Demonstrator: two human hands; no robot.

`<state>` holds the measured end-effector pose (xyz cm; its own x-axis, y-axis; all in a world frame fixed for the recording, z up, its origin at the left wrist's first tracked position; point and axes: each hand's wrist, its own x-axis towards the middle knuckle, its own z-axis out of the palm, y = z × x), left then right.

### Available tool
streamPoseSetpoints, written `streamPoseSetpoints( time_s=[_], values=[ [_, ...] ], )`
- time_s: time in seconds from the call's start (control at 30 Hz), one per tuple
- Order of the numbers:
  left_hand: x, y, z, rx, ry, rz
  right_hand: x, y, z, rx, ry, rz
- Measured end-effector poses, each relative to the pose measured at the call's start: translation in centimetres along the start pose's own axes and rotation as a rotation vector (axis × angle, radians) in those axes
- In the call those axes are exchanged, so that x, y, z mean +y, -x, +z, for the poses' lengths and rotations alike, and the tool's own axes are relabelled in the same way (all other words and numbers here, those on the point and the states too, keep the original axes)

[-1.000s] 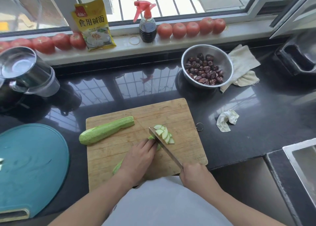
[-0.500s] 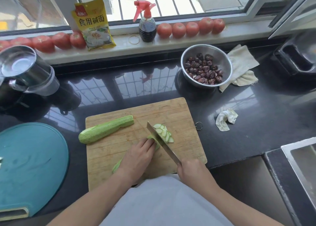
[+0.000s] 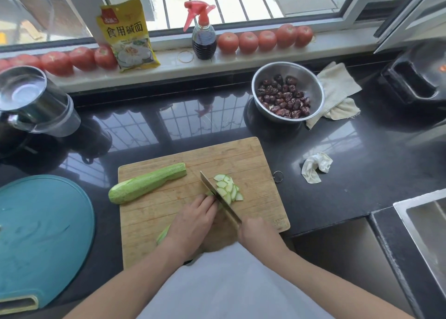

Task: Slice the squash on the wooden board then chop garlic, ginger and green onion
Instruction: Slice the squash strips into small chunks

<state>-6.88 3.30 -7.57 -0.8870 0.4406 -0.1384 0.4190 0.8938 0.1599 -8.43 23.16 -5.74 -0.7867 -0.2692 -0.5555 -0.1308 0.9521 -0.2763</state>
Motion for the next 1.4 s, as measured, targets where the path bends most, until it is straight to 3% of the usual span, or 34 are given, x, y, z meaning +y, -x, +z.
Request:
streamPoseSetpoints(
  time_s=[0.13,0.23,0.67,0.97,1.07,1.4],
  values=[
    [0.0,0.2,0.0,-0.001,-0.010,-0.006,-0.7,-0.8,-0.7,0.087,-0.135,0.008],
    [-0.1,0.4,0.0,0.022,0.010,-0.010,0.2,0.6,-0.5,0.112,-0.098,-0.011],
    [-0.1,0.1,-0.4,0.014,0.009,0.010,0.9,2.2,0.0,0.038,0.061,0.023],
    [0.1,0.3,-0.7,-0.020,0.044,-0.039,-1.3,-0.5,-1.0,0.093,-0.164,0.017],
    [0.0,0.5,-0.7,-0.009,0.029,-0.020,-0.1,1.1,-1.2,0.064,-0.087,-0.050],
    [-0.2,0.3,0.0,-0.007,0.009,-0.011,1.0,2.7,-0.3,0.009,0.016,0.015]
  ],
)
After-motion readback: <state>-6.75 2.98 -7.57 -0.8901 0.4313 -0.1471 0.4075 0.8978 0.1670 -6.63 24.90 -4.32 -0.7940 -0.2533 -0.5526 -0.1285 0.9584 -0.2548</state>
